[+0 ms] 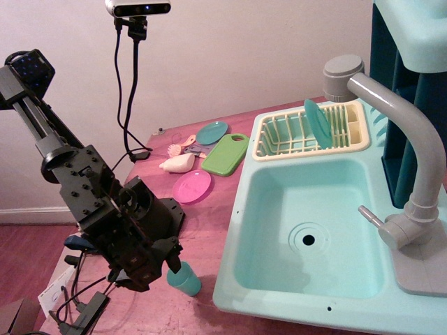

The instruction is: Put cup from anywhere into sink

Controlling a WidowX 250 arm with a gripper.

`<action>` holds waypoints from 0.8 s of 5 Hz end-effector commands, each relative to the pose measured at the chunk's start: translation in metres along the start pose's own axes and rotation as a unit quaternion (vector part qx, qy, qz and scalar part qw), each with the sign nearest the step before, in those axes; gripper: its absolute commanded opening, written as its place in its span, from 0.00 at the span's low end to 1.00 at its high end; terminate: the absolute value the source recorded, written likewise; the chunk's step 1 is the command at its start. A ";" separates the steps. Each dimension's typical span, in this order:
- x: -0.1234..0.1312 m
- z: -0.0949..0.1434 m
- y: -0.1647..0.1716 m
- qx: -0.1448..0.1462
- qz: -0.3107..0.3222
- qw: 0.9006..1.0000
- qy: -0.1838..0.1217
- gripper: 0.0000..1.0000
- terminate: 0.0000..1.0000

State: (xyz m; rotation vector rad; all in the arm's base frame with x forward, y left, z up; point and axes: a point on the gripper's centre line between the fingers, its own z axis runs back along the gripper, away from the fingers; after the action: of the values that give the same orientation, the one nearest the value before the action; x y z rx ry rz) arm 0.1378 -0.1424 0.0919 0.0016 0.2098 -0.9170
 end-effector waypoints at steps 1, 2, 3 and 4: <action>0.000 0.000 0.000 0.000 0.000 1.000 0.000 1.00 0.00; 0.004 -0.007 0.000 -0.007 -0.012 1.000 0.003 1.00 0.00; 0.008 -0.018 -0.001 -0.015 -0.021 1.000 0.001 1.00 0.00; 0.009 -0.028 -0.007 -0.022 -0.022 1.000 -0.005 1.00 0.00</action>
State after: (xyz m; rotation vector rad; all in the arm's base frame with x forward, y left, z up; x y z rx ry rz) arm 0.1313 -0.1490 0.0533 -0.0534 0.2326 -0.9237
